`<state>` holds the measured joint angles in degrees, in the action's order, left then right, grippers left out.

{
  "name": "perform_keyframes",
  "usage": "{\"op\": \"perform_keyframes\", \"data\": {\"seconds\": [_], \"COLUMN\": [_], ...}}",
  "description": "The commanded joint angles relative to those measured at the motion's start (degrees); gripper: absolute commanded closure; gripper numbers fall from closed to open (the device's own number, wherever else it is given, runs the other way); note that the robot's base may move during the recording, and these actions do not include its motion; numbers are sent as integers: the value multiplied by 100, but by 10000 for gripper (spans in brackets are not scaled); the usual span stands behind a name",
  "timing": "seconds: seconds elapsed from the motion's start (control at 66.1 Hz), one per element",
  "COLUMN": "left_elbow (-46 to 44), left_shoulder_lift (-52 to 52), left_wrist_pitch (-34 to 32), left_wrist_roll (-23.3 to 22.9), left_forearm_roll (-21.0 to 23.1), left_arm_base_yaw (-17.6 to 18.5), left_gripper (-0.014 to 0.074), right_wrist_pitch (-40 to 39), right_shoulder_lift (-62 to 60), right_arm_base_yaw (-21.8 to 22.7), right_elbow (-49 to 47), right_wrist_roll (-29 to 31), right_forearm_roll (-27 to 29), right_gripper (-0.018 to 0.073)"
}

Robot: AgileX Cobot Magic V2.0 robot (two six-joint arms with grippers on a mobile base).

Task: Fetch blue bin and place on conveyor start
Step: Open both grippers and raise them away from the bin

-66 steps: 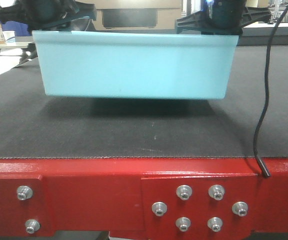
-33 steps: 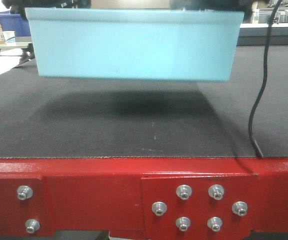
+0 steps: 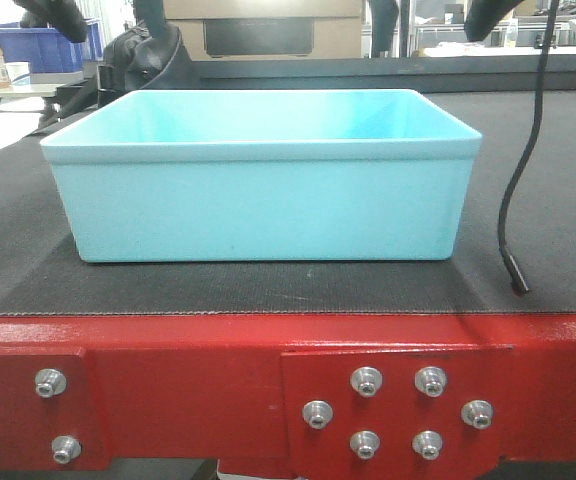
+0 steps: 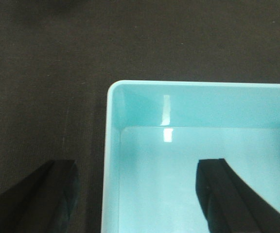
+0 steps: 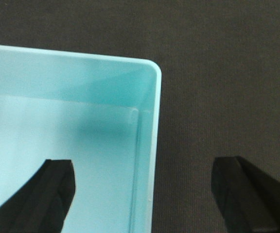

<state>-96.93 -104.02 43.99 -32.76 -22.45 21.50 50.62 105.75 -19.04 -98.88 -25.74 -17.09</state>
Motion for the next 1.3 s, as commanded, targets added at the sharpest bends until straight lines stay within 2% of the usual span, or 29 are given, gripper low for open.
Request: {"op": "perform_keyframes", "data": {"seconds": [0.0, 0.121, 0.197, 0.242, 0.333, 0.378, 0.5, 0.696, 0.969, 1.105, 1.287], "left_elbow": [-49, -49, -26, -4, 229, 374, 971, 2111, 4014, 4897, 5894], "left_shoulder_lift": [209, 530, 805, 943, 1278, 1406, 1805, 2387, 3318, 3889, 4884], "left_wrist_pitch": [54, 54, 54, 17, -220, -376, -979, -1739, -3694, -4399, -4523], "left_wrist_roll": [-44, -44, -44, -44, -44, -44, -32, -32, -32, -32, -32], "left_forearm_roll": [-26, -2, 51, 88, 310, 411, 807, 941, 1065, 1075, 1019], "left_arm_base_yaw": [-18, -5, -5, -5, -5, -5, -5, -5, -5, -5, -5], "left_gripper": [187, 227, 309, 391, 610, 690, 707, 707, 707, 707, 707], "right_wrist_pitch": [69, 53, 53, 42, 42, 42, -211, -1684, -3610, -4317, -4654], "right_shoulder_lift": [-148, -393, -613, -718, -987, -1101, -1389, -2119, -3390, -3906, -4608], "right_arm_base_yaw": [-3, -3, -3, -3, -3, -3, -3, -3, -3, -3, -3], "right_elbow": [-59, -59, -48, -30, 107, 178, 508, 1731, 3765, 4768, 5746], "right_wrist_roll": [22, 22, 22, 35, 125, 125, 125, 125, 125, 125, 125], "right_forearm_roll": [-112, -112, -112, -112, -112, -112, -112, -26, -26, -26, -26], "right_gripper": [85, 86, 132, 183, 383, 477, 730, 724, 724, 724, 724]}}
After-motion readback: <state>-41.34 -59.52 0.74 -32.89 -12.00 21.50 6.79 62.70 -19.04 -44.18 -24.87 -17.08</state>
